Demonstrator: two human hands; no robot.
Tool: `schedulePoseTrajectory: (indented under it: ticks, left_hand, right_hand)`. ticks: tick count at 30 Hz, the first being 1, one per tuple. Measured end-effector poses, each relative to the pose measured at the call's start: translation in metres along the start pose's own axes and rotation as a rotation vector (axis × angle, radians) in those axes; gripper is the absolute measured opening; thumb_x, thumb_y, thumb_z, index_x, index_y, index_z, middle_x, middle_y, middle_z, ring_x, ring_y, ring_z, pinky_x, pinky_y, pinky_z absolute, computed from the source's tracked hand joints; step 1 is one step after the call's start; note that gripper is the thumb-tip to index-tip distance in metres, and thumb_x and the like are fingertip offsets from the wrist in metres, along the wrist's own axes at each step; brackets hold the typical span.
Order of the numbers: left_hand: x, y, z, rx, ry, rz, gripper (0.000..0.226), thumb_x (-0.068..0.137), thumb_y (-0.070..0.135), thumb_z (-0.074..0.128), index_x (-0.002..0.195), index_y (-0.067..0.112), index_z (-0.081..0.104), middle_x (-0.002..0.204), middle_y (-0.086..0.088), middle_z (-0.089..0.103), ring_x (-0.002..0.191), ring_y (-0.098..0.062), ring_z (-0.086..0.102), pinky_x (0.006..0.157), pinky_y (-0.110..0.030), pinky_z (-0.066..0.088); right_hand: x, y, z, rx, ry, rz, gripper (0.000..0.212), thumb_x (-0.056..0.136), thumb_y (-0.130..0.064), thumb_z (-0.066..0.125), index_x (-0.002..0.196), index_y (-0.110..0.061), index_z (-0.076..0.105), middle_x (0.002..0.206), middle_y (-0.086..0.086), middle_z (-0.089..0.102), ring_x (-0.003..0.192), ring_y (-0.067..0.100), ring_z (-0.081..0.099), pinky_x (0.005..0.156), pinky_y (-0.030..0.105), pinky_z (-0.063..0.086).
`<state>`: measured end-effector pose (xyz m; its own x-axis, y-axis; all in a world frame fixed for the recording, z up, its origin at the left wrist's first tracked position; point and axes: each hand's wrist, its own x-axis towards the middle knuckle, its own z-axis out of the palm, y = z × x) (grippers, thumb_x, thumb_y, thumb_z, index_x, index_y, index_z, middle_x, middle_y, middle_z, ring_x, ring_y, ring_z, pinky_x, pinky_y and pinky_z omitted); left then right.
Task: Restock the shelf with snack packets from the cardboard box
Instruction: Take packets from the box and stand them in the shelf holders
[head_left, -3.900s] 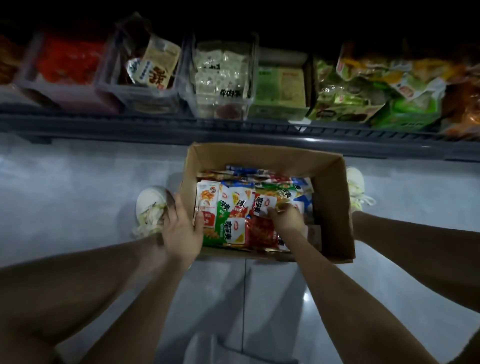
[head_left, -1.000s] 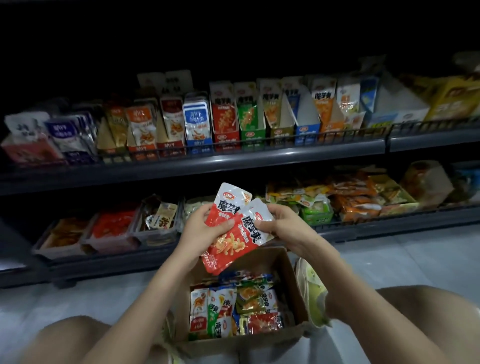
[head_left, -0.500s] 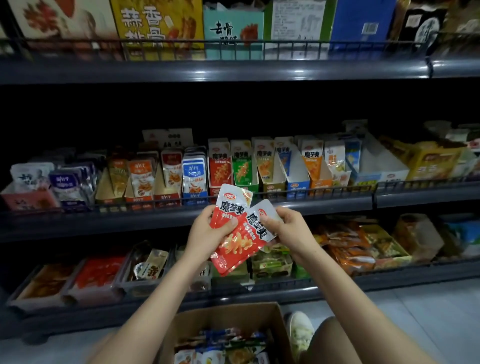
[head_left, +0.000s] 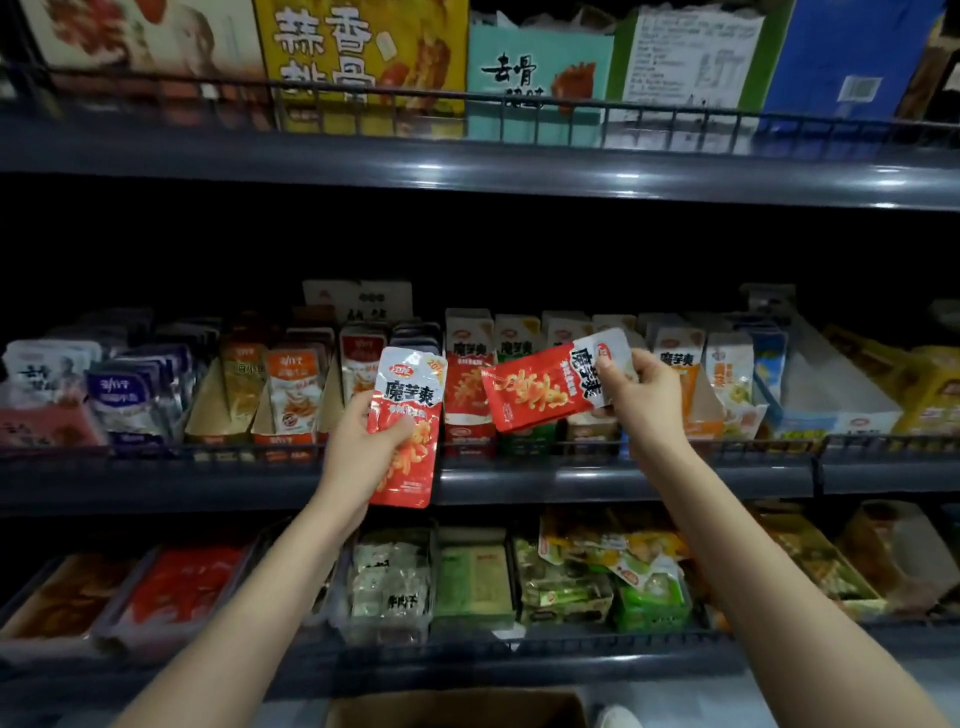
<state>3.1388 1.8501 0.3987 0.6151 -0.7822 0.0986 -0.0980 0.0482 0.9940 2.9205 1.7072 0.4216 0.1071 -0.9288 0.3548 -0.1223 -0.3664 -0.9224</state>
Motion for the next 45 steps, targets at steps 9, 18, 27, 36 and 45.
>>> schedulePoseTrajectory:
  ticks: [9, 18, 27, 36, 45]
  left_hand:
    - [0.050, -0.014, -0.028, 0.050, 0.081, 0.001, 0.045, 0.088, 0.016, 0.066, 0.129, 0.021, 0.049, 0.114, 0.002, 0.064, 0.097, -0.017, 0.066, 0.083, -0.039, 0.055]
    - [0.062, -0.035, -0.032, 0.042, 0.075, -0.030, 0.059, 0.087, 0.016, 0.066, 0.140, 0.019, 0.040, 0.129, -0.003, 0.057, 0.105, -0.020, 0.062, 0.089, -0.044, 0.053]
    - [0.066, -0.032, -0.023, 0.007, 0.069, -0.014, 0.058, 0.089, 0.013, 0.063, 0.142, 0.017, 0.038, 0.107, 0.013, 0.056, 0.079, 0.000, 0.058, 0.064, -0.022, 0.049]
    - [0.071, -0.022, -0.020, 0.045, 0.087, 0.003, 0.057, 0.090, 0.013, 0.063, 0.141, 0.017, 0.038, 0.124, 0.002, 0.057, 0.087, -0.005, 0.058, 0.068, -0.023, 0.049]
    - [0.063, -0.019, -0.012, 0.068, 0.035, 0.008, 0.056, 0.088, 0.015, 0.065, 0.139, 0.021, 0.041, 0.126, 0.001, 0.057, 0.102, -0.017, 0.063, 0.076, -0.030, 0.055]
  right_hand:
    - [0.075, 0.004, 0.095, -0.631, -0.028, -0.686, 0.014, 0.090, -0.022, 0.062, 0.083, -0.010, 0.065, 0.071, 0.006, 0.067, 0.064, 0.029, 0.063, 0.056, 0.025, 0.031]
    - [0.076, 0.022, 0.125, -0.807, -0.416, -0.296, 0.036, 0.096, -0.033, 0.055, 0.127, -0.016, 0.054, 0.119, 0.005, 0.063, 0.109, 0.026, 0.058, 0.085, 0.036, 0.046]
    - [0.092, 0.028, 0.138, -0.896, -0.233, -0.349, 0.008, 0.092, -0.016, 0.060, 0.091, -0.008, 0.058, 0.089, 0.009, 0.064, 0.086, 0.028, 0.060, 0.075, 0.041, 0.051]
    - [0.106, 0.046, 0.152, -1.034, -0.104, -0.427, 0.022, 0.090, -0.027, 0.064, 0.105, -0.012, 0.066, 0.100, 0.009, 0.069, 0.094, 0.030, 0.064, 0.070, 0.034, 0.049]
    - [0.065, 0.032, 0.131, -0.697, 0.056, -0.404, 0.045, 0.087, -0.038, 0.066, 0.122, -0.011, 0.056, 0.110, 0.008, 0.062, 0.099, 0.024, 0.058, 0.080, 0.036, 0.049]
